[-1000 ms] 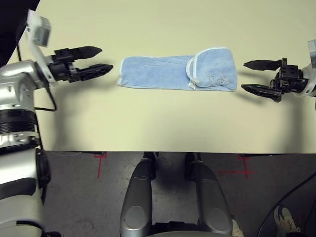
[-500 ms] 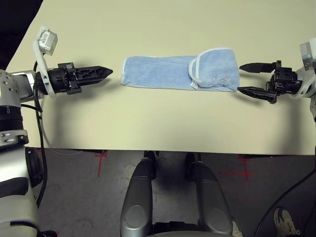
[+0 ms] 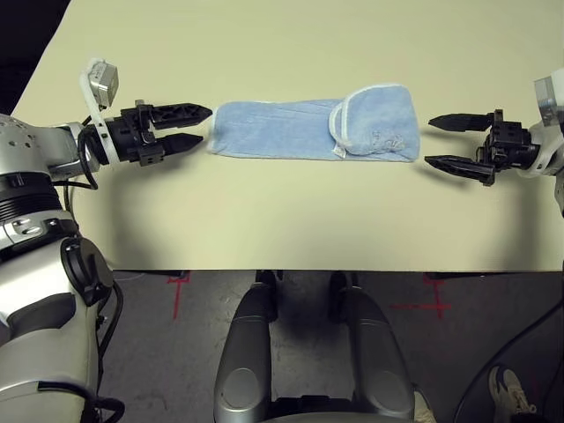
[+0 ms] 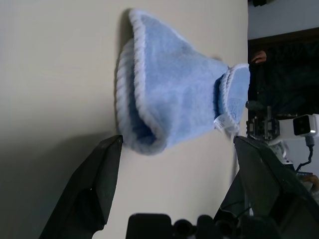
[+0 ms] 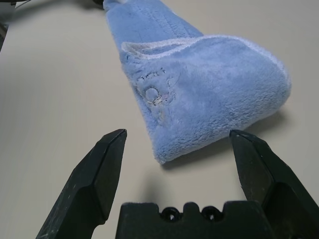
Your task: Fold the towel and set it aside.
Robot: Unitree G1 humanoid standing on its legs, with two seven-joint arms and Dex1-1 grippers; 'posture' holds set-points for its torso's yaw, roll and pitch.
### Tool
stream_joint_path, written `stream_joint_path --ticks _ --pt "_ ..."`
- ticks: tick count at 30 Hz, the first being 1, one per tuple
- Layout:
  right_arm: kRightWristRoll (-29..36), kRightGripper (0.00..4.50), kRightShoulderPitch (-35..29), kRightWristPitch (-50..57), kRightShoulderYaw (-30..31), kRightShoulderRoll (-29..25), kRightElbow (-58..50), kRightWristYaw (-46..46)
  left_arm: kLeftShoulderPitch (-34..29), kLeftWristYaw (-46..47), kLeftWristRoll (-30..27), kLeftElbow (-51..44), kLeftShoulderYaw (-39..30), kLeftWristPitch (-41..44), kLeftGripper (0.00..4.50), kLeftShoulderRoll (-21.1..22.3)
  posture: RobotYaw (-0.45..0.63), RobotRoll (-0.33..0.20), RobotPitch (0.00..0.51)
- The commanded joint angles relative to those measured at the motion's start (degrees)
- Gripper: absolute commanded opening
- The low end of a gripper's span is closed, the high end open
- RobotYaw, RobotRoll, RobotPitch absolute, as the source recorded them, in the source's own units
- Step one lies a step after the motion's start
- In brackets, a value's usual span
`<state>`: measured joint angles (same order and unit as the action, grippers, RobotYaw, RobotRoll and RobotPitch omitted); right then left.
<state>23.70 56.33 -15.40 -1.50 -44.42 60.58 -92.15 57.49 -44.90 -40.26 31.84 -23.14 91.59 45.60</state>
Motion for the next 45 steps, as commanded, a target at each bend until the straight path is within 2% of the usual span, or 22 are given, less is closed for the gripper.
stream_joint_path --ticks 1,12,17,28,32,44,45 --pt "-0.49 4.48 -0.44 0.55 -0.93 -0.46 -1.39 -0.35 -2.21 2.12 -5.53 -2.22 1.48 0.91 4.50 1.46 0.08 0.000 0.363" --pt "-1.62 4.48 -0.73 2.01 -1.87 0.37 -4.21 -0.35 -2.67 11.23 -16.24 -2.54 3.12 0.91 4.50 -0.08 0.07 0.000 0.364" --pt "-2.41 4.48 -0.87 3.08 -2.64 0.81 -5.57 -0.34 -1.62 15.76 -16.96 -2.37 2.04 0.91 4.50 -3.14 0.07 0.000 0.365" --pt "-2.55 4.48 -2.65 6.08 -3.28 1.39 -10.73 0.79 -2.35 21.29 -10.74 -5.60 -2.56 -1.10 4.50 -7.15 0.07 0.000 0.363" --pt "-2.55 4.48 -3.09 7.12 -3.30 1.64 -12.48 1.37 -2.34 20.44 -9.33 -5.51 -2.16 -1.68 4.50 -6.32 0.07 0.000 0.363" --pt "-3.60 4.48 -1.85 5.07 -3.25 1.75 -8.21 0.81 -3.62 17.74 -5.53 -5.41 -0.19 -4.94 4.50 -5.50 0.07 0.000 0.366" --pt "-3.73 4.50 -1.69 4.89 -3.27 1.72 -7.83 0.72 -3.60 17.48 -5.20 -5.22 0.15 -5.48 4.33 -5.45 0.07 0.000 0.365"
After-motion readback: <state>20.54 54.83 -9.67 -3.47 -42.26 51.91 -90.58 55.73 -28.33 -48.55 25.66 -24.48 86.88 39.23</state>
